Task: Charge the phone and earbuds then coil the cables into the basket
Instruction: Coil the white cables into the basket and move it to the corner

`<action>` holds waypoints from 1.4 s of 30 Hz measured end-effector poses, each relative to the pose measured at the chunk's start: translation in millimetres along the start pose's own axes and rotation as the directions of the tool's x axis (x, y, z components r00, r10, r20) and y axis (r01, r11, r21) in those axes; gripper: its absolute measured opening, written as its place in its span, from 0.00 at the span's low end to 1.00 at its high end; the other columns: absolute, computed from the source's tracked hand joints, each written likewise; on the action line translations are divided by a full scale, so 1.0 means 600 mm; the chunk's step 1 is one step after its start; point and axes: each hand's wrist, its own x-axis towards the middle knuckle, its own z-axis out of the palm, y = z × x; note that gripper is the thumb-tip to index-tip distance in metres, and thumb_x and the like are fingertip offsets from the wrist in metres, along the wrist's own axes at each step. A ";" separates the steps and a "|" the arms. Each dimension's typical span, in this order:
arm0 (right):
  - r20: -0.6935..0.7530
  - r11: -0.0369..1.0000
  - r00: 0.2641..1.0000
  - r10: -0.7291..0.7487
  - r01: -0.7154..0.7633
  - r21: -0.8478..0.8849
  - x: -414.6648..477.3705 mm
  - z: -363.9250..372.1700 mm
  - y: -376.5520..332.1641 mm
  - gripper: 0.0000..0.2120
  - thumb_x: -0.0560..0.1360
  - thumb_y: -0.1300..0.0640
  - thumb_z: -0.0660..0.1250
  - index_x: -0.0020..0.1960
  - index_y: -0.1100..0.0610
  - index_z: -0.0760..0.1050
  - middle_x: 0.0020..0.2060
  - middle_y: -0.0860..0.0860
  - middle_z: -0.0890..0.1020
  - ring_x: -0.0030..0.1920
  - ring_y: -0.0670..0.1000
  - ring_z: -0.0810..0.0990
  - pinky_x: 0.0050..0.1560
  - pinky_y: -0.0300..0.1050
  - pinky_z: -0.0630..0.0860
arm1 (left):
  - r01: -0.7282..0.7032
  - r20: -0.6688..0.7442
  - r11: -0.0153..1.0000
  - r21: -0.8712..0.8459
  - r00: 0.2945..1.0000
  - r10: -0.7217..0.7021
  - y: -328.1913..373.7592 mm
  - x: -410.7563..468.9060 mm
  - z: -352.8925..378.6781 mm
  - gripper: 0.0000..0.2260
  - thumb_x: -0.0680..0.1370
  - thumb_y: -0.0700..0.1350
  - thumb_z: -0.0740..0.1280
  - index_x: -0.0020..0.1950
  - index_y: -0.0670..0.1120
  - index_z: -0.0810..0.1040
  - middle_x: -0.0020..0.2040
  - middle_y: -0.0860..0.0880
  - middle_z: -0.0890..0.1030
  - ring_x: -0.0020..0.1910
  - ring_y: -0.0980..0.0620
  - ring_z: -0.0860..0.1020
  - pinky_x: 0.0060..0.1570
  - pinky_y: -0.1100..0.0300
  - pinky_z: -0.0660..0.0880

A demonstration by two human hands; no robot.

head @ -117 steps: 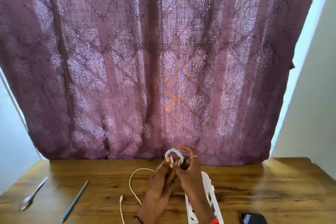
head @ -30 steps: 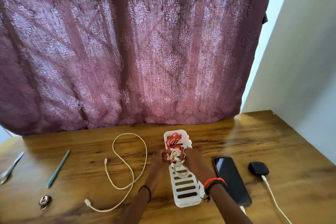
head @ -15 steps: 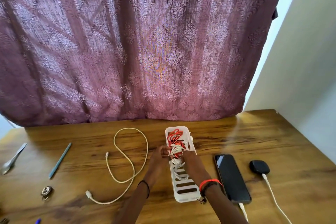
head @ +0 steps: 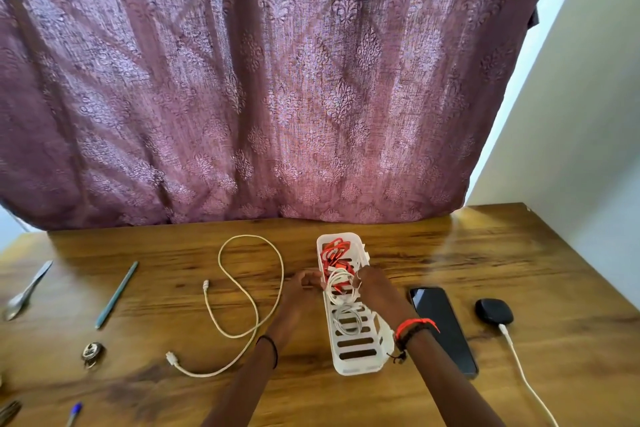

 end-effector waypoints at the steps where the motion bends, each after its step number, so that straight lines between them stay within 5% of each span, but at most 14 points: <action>1: 0.000 1.000 1.000 -0.008 0.008 -0.006 0.003 -0.003 0.000 0.14 0.76 0.69 0.55 0.59 0.64 0.73 0.59 0.60 0.75 0.54 0.57 0.78 0.46 0.45 0.77 | 0.004 -0.016 1.000 0.000 1.000 -0.004 0.001 0.000 -0.005 0.08 0.74 0.35 0.68 0.48 0.46 0.76 0.43 0.50 0.80 0.45 0.52 0.77 0.44 0.62 0.74; 4: -0.005 1.000 1.000 -0.008 0.008 -0.028 0.009 -0.009 -0.006 0.15 0.75 0.69 0.58 0.60 0.63 0.73 0.58 0.60 0.77 0.53 0.57 0.79 0.53 0.48 0.78 | 0.009 -0.046 1.000 0.015 0.999 -0.008 -0.002 0.004 -0.027 0.06 0.76 0.39 0.66 0.46 0.50 0.76 0.44 0.51 0.78 0.45 0.53 0.76 0.44 0.62 0.73; 9: -0.109 0.997 0.991 -0.074 0.071 -0.032 0.012 -0.005 -0.035 0.12 0.76 0.66 0.58 0.57 0.62 0.75 0.52 0.60 0.80 0.50 0.56 0.79 0.44 0.44 0.74 | -0.079 -0.134 0.981 0.179 0.985 0.104 -0.016 0.006 -0.098 0.11 0.77 0.37 0.64 0.43 0.53 0.77 0.46 0.49 0.79 0.47 0.50 0.77 0.43 0.62 0.74; 13: -0.154 0.978 0.966 -0.207 0.204 -0.034 0.011 0.010 -0.084 0.09 0.76 0.63 0.59 0.47 0.60 0.78 0.46 0.59 0.82 0.48 0.56 0.81 0.44 0.42 0.73 | -0.146 -0.158 0.910 0.387 0.962 0.222 -0.048 -0.010 -0.181 0.21 0.71 0.24 0.58 0.46 0.48 0.80 0.48 0.49 0.79 0.52 0.50 0.77 0.48 0.68 0.71; 16: -0.159 0.958 0.946 -0.283 0.285 -0.014 0.011 0.027 -0.127 0.09 0.77 0.61 0.60 0.48 0.60 0.79 0.47 0.57 0.83 0.48 0.55 0.81 0.44 0.39 0.70 | -0.281 -0.124 0.761 0.585 0.896 0.426 -0.068 -0.032 -0.235 0.25 0.66 0.21 0.57 0.48 0.49 0.76 0.47 0.57 0.77 0.48 0.54 0.78 0.44 0.75 0.69; 18: -0.138 0.945 0.937 -0.321 0.326 0.012 0.010 0.053 -0.152 0.10 0.77 0.61 0.60 0.50 0.61 0.80 0.49 0.56 0.83 0.51 0.55 0.80 0.49 0.41 0.72 | -0.400 0.018 0.573 0.715 0.830 0.557 -0.086 -0.039 -0.273 0.24 0.62 0.27 0.56 0.47 0.52 0.74 0.48 0.55 0.77 0.45 0.55 0.76 0.43 0.71 0.72; 22: 0.018 0.928 0.929 -0.370 0.369 0.040 0.008 0.133 -0.197 0.09 0.75 0.61 0.60 0.49 0.59 0.79 0.50 0.56 0.83 0.53 0.56 0.80 0.52 0.46 0.75 | -0.307 0.144 0.367 0.878 0.901 0.410 -0.148 -0.012 -0.339 0.21 0.63 0.36 0.55 0.50 0.50 0.78 0.51 0.46 0.82 0.48 0.47 0.81 0.44 0.56 0.80; 25: 0.094 0.923 0.919 -0.382 0.384 -0.003 -0.008 0.183 -0.224 0.11 0.76 0.58 0.59 0.50 0.62 0.78 0.50 0.60 0.81 0.53 0.59 0.79 0.50 0.48 0.74 | -0.312 0.199 0.264 0.913 0.904 0.378 -0.161 0.005 -0.362 0.13 0.69 0.43 0.57 0.49 0.52 0.77 0.50 0.49 0.82 0.47 0.49 0.81 0.47 0.59 0.78; 29: 0.153 0.906 0.913 -0.379 0.399 -0.142 -0.022 0.214 -0.240 0.13 0.76 0.55 0.62 0.54 0.63 0.74 0.55 0.61 0.77 0.59 0.60 0.74 0.55 0.50 0.71 | -0.333 0.268 0.181 0.925 0.912 0.310 -0.100 -0.017 -0.353 0.15 0.59 0.45 0.78 0.43 0.56 0.80 0.45 0.55 0.83 0.44 0.53 0.83 0.48 0.57 0.78; 31: 0.146 0.903 0.918 -0.368 0.391 -0.178 -0.022 0.217 -0.245 0.13 0.76 0.55 0.63 0.55 0.62 0.74 0.57 0.59 0.77 0.60 0.59 0.73 0.55 0.50 0.71 | -0.296 0.205 0.224 0.929 0.912 0.356 -0.071 -0.034 -0.352 0.14 0.60 0.47 0.79 0.42 0.57 0.80 0.45 0.56 0.83 0.46 0.53 0.82 0.49 0.59 0.77; 33: 0.117 0.916 0.926 -0.359 0.374 -0.143 -0.021 0.213 -0.248 0.11 0.77 0.56 0.62 0.55 0.60 0.74 0.56 0.58 0.78 0.59 0.58 0.75 0.54 0.50 0.72 | -0.320 0.175 0.306 0.896 0.891 0.420 -0.041 -0.047 -0.352 0.06 0.71 0.52 0.68 0.46 0.54 0.81 0.48 0.55 0.83 0.48 0.52 0.81 0.54 0.60 0.74; 35: 0.076 0.928 0.933 -0.352 0.358 -0.106 -0.017 0.202 -0.251 0.10 0.77 0.55 0.60 0.54 0.58 0.75 0.53 0.58 0.80 0.56 0.58 0.77 0.52 0.49 0.73 | -0.383 0.189 0.334 0.861 0.852 0.489 -0.016 -0.046 -0.350 0.17 0.73 0.56 0.56 0.47 0.51 0.82 0.47 0.55 0.84 0.48 0.54 0.80 0.58 0.63 0.66; 39: -0.048 0.931 0.930 -0.364 0.364 -0.008 0.004 0.165 -0.255 0.14 0.78 0.49 0.58 0.50 0.56 0.77 0.47 0.55 0.82 0.50 0.56 0.80 0.47 0.49 0.75 | -0.409 0.174 0.606 0.682 0.896 0.408 0.032 -0.040 -0.364 0.11 0.74 0.55 0.62 0.45 0.54 0.81 0.42 0.56 0.83 0.43 0.60 0.77 0.48 0.64 0.70; 42: -0.204 0.915 0.902 -0.381 0.399 0.058 0.016 0.126 -0.262 0.15 0.79 0.48 0.59 0.54 0.56 0.79 0.49 0.53 0.84 0.50 0.53 0.81 0.48 0.44 0.73 | -0.339 0.074 0.824 0.453 0.936 0.344 0.069 -0.039 -0.363 0.10 0.77 0.46 0.66 0.35 0.52 0.78 0.29 0.50 0.78 0.28 0.59 0.72 0.33 0.63 0.68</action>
